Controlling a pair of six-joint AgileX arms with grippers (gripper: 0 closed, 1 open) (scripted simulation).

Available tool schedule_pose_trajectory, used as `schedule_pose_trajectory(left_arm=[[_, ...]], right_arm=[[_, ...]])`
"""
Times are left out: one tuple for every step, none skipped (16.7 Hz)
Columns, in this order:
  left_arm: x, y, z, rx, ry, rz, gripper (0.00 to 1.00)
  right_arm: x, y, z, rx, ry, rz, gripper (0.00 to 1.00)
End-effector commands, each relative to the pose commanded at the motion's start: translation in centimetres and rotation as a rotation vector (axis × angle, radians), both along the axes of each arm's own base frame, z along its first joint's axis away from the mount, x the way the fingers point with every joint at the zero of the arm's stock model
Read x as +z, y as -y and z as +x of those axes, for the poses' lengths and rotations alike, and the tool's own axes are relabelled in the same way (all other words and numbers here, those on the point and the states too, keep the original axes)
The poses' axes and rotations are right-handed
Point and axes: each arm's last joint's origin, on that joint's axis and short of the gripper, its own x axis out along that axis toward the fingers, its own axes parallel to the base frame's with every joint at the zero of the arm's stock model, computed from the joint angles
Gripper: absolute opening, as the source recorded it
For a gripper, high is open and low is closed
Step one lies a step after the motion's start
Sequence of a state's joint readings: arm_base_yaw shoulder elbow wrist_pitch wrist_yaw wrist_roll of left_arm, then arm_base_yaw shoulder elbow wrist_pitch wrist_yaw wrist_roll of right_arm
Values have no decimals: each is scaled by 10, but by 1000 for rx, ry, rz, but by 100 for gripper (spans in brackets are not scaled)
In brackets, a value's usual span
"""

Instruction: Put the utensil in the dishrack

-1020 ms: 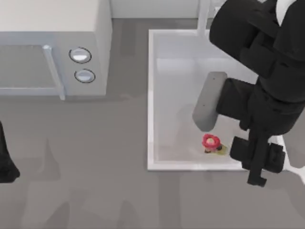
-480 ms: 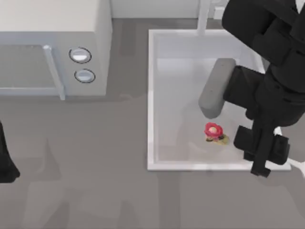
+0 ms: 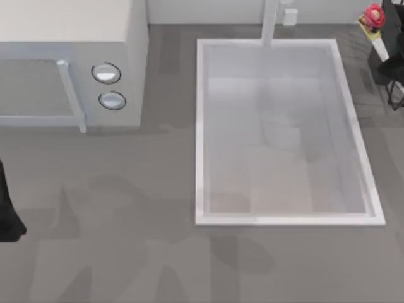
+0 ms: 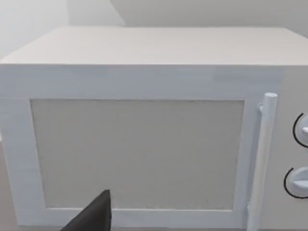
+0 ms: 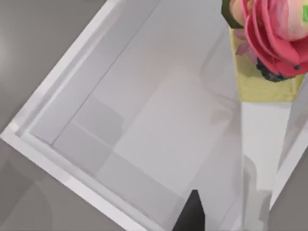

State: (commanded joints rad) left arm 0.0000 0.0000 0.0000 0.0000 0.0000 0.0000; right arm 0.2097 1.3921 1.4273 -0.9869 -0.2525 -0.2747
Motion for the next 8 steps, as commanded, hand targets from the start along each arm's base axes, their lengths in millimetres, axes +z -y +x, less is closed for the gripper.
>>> schedule_pose_trajectory(left_arm=[[0,0,0,0,0,0,100],[0,0,0,0,0,0,100],[0,0,0,0,0,0,100],[0,0,0,0,0,0,100],[0,0,0,0,0,0,100],[0,0,0,0,0,0,100],[0,0,0,0,0,0,100],[0,0,0,0,0,0,100]], right_arm=[[6,24,3,-89,78,58,0],[12,49,3,-175,163,109,0],[19,73,0,-255,254,152,0],[27,96,-7,-327,349,185,0],[34,116,-16,-389,444,209,0],[42,133,-27,-441,537,225,0],[49,147,-39,-482,622,233,0],[55,157,-52,-513,698,236,0]])
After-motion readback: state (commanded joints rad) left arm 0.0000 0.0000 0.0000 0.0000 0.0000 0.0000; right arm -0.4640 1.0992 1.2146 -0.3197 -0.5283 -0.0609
